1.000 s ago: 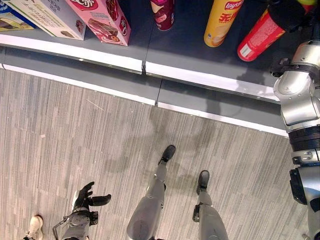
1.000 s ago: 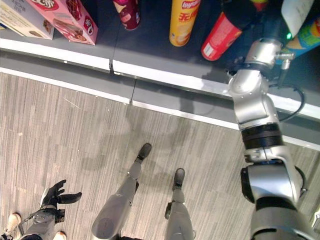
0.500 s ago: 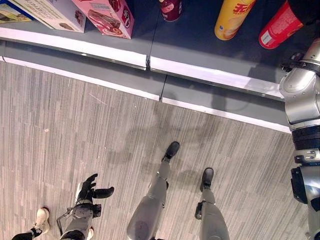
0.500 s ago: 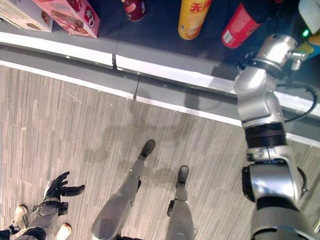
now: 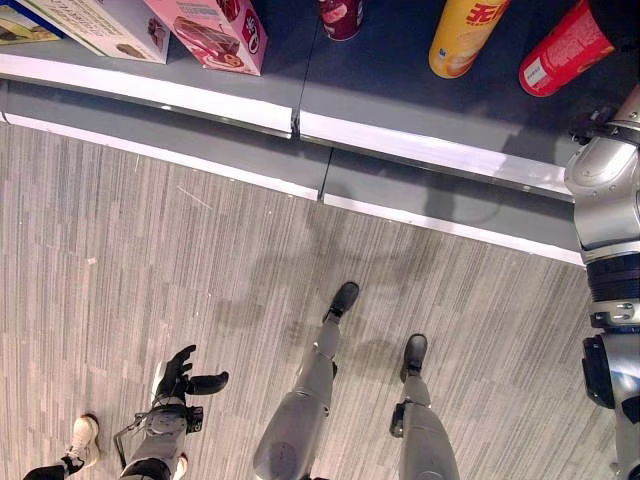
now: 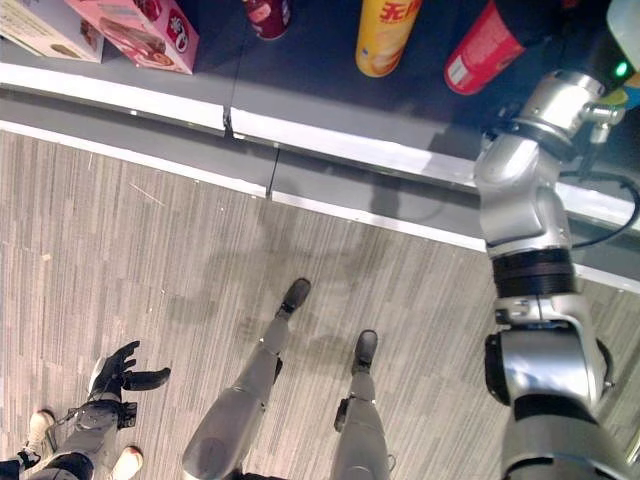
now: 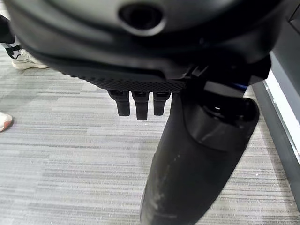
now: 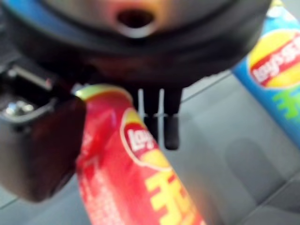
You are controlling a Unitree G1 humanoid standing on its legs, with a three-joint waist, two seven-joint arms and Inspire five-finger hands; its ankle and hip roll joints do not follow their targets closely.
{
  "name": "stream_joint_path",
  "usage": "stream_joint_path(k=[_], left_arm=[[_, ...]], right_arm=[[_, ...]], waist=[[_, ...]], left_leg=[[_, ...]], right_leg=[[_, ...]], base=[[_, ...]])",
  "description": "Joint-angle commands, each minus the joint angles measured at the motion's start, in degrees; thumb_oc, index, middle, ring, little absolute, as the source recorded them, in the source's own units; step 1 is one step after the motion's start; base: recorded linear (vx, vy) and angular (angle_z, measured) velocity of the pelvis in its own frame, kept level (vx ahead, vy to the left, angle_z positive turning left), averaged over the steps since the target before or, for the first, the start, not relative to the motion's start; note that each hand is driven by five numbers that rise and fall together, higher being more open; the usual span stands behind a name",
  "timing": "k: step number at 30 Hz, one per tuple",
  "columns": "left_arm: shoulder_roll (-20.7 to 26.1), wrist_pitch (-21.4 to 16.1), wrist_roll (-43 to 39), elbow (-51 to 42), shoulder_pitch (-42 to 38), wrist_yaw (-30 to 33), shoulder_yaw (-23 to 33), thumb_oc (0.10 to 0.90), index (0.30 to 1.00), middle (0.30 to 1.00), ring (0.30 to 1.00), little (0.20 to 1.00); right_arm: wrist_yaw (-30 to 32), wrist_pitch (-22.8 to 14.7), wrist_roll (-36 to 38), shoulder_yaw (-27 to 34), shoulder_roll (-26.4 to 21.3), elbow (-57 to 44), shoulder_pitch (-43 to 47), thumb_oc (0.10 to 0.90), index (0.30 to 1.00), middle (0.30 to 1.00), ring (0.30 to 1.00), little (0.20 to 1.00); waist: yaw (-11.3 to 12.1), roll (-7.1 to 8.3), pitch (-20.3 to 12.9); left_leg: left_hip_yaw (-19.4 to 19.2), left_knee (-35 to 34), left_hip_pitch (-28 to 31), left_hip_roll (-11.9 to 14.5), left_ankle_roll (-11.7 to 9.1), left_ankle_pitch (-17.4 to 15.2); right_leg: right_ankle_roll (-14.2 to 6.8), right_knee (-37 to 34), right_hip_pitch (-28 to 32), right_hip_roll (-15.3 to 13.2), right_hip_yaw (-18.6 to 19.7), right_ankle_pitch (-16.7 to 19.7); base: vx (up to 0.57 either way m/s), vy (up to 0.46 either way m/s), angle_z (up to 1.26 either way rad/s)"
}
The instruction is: Put the goods on the table back onto the shelves and tidy them up.
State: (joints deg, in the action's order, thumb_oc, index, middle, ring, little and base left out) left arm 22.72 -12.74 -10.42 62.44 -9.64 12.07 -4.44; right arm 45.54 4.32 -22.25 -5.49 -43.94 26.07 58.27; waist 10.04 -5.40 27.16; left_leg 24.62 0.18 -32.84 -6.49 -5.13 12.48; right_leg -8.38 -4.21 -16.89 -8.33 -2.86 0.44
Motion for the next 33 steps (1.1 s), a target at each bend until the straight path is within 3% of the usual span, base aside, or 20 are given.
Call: stream_joint_path(k=[1, 11, 12, 13, 33], left_arm=[[3.0, 0.3, 1.5, 3.0, 3.0, 3.1, 1.1, 0.800, 0.900, 0.900, 0.900, 0.900], [3.1, 0.3, 1.8, 3.2, 2.9, 3.1, 1.2, 0.800, 0.900, 0.900, 0.900, 0.900], [3.1, 0.3, 1.8, 3.2, 2.8, 3.1, 1.2, 0.800, 0.900, 0.900, 0.900, 0.900], [3.0, 0.4, 2.0, 3.3, 2.9, 3.1, 1.1, 0.800, 0.900, 0.900, 0.900, 0.900], [3.4, 1.0, 2.6, 3.9, 2.4, 3.0, 1.2, 0.800, 0.900, 0.900, 0.900, 0.900]], right_arm=[[3.9, -1.8, -3.1, 1.9, -5.4, -6.3, -0.5, 0.400, 0.300, 0.300, 0.300, 0.300], [3.5, -1.7, -3.7, 1.6, -5.5, -6.3, -0.8, 0.400, 0.300, 0.300, 0.300, 0.300], [3.5, -1.7, -3.7, 1.6, -5.5, -6.3, -0.7, 0.456, 0.385, 0.385, 0.385, 0.385], [3.6, -1.6, -4.0, 1.6, -5.4, -6.4, -0.9, 0.800, 0.900, 0.900, 0.900, 0.900], [1.6, -2.6, -4.7, -0.4, -3.8, -8.7, -0.7, 0.800, 0.900, 0.900, 0.900, 0.900]], waist=[[-1.3, 1.19, -3.1], [-1.4, 1.39, -3.4], [-1.4, 1.38, -3.4], [-1.5, 1.43, -3.4], [-1.4, 2.25, -4.4]], left_leg=[[-3.7, 4.6, 0.9, 6.2, -1.2, -10.4], [-3.7, 4.6, 0.7, 6.4, -1.2, -10.4], [-3.7, 4.6, 0.7, 6.4, -1.2, -10.4], [-3.7, 4.7, 0.8, 6.3, -1.2, -10.4], [-3.8, 5.2, 1.0, 6.5, -1.2, -10.7]], right_leg=[[-1.3, 7.5, -8.1, -5.5, 3.4, 2.2], [-1.3, 7.2, -8.0, -5.4, 3.3, 2.1], [-1.3, 7.2, -8.0, -5.4, 3.3, 2.1], [-1.3, 7.2, -7.9, -5.4, 3.2, 2.1], [-1.3, 6.8, -6.9, -5.4, 2.9, 2.1]], base=[[0.00, 0.000, 0.00], [0.00, 0.000, 0.00], [0.00, 0.000, 0.00], [0.00, 0.000, 0.00], [0.00, 0.000, 0.00]])
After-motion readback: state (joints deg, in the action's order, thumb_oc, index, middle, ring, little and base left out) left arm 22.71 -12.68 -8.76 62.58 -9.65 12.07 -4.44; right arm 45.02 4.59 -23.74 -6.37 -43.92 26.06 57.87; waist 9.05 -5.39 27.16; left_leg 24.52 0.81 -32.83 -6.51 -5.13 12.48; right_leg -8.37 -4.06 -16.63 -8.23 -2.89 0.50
